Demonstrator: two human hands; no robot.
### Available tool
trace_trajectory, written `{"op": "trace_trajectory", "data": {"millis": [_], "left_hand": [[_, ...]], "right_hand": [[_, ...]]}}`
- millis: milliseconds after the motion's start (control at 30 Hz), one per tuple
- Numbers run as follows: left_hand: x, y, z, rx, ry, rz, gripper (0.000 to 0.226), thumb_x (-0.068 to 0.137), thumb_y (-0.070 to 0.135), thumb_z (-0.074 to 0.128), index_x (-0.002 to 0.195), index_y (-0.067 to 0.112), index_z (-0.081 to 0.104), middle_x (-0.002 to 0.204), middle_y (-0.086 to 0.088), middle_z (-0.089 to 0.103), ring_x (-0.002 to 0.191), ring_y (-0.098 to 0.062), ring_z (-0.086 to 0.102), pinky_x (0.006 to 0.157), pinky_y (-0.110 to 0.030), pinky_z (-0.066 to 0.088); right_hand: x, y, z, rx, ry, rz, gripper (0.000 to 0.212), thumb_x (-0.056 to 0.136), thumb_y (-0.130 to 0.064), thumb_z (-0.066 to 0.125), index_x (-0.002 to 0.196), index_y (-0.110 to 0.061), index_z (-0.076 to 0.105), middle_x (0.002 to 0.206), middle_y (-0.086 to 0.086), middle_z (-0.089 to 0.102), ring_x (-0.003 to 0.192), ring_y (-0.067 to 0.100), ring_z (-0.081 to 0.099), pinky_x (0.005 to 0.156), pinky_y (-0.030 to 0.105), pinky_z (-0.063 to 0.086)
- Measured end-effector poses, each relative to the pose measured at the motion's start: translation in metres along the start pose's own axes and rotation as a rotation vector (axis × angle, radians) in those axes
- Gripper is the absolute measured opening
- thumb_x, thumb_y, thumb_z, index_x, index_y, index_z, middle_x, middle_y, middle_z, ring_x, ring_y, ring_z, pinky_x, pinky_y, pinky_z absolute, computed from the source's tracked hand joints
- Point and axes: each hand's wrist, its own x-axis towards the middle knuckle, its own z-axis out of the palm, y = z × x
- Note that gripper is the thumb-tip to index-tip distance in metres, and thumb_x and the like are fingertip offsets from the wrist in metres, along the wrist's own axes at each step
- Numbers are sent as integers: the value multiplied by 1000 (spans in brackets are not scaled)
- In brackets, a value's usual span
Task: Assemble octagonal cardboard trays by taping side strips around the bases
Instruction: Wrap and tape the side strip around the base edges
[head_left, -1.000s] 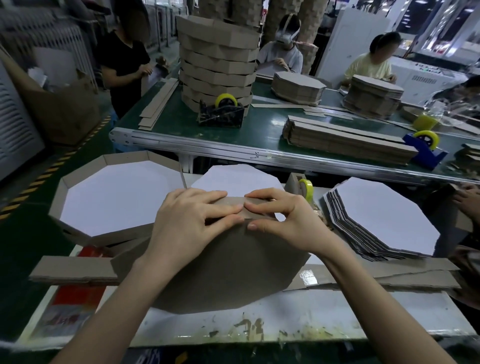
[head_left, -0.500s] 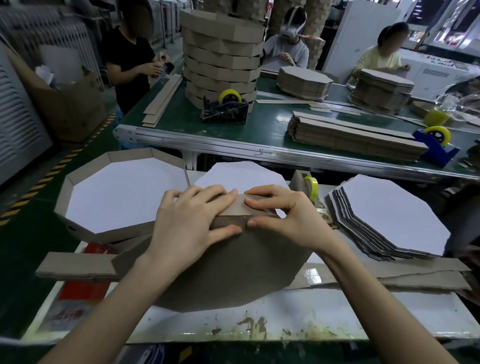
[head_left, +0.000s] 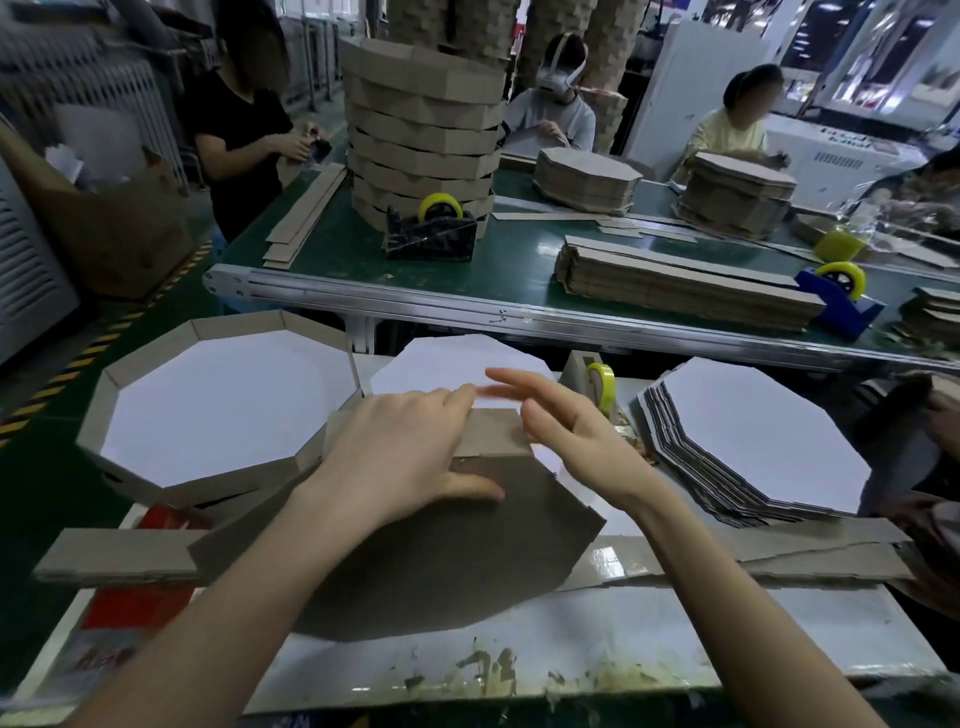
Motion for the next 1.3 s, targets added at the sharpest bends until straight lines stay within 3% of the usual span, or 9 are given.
{"op": "trace_trajectory", "data": {"millis": [133, 267, 367, 467, 633, 833, 1033, 1167, 1300], "left_hand": [[-19, -17, -4, -148, 69, -89, 112, 58, 99, 16, 149, 33, 23, 132, 9, 57, 108, -20, 60, 79, -38, 50], [-40, -29, 7, -397, 118, -168, 112, 58, 100, 23, 150, 36, 25, 135, 11, 54, 109, -17, 57, 86, -39, 51], [-51, -30, 23, -508, 127, -220, 104, 61, 95, 36, 148, 37, 31, 136, 12, 52, 112, -15, 54, 87, -35, 49], [-62, -40, 32, -589, 162, -234, 100, 62, 96, 39, 144, 40, 36, 133, 18, 51, 110, -8, 52, 86, -33, 51], [-77, -44, 40, -761, 278, -210, 73, 66, 90, 49, 131, 57, 39, 114, 49, 42, 106, 20, 44, 75, -7, 40], [-76, -35, 58, -774, 204, -296, 68, 63, 92, 44, 123, 62, 33, 107, 50, 38, 95, 10, 45, 75, -19, 43], [-52, -9, 31, -552, 316, -71, 81, 78, 82, 42, 146, 41, 27, 143, 17, 35, 127, -3, 34, 97, -31, 36], [-39, 0, 22, -471, 271, 20, 67, 86, 69, 37, 139, 30, 50, 136, 8, 51, 123, -9, 42, 98, -30, 41], [-35, -1, 24, -497, 260, 57, 64, 88, 63, 39, 138, 27, 53, 137, 5, 53, 125, -13, 46, 101, -29, 38]], "right_hand": [[4, -4, -16, -121, -127, 103, 23, 97, -43, 51, 86, -35, 69, 74, -12, 61, 71, 7, 55, 72, 25, 43], [4, -17, -38, -122, -125, 109, 24, 92, -39, 63, 92, -18, 75, 78, -7, 71, 68, 2, 63, 62, 13, 45], [10, -28, -44, -195, -69, 68, 31, 85, -41, 66, 98, -15, 77, 91, 4, 75, 81, 19, 69, 73, 37, 55], [15, -32, -38, -242, -106, 54, 30, 86, -37, 67, 101, -14, 77, 95, 4, 76, 92, 30, 69, 83, 45, 55], [15, -37, -28, -205, -150, 4, 33, 84, -36, 67, 103, -11, 77, 96, -4, 77, 90, 12, 71, 81, 22, 55], [16, -32, -20, -318, -157, 22, 16, 92, -22, 69, 101, -12, 77, 91, -5, 76, 77, -3, 64, 70, 12, 48], [13, -27, -21, -320, -144, 24, 10, 91, -22, 69, 97, -18, 76, 85, -13, 74, 77, -2, 64, 70, 11, 47], [12, -27, -26, -360, -128, -3, 16, 93, -23, 67, 103, -15, 76, 89, -14, 74, 80, -2, 64, 73, 11, 46], [15, -29, -34, -386, -154, -1, 19, 95, -24, 65, 105, -15, 77, 90, -10, 75, 78, 3, 62, 70, 17, 46]]}}
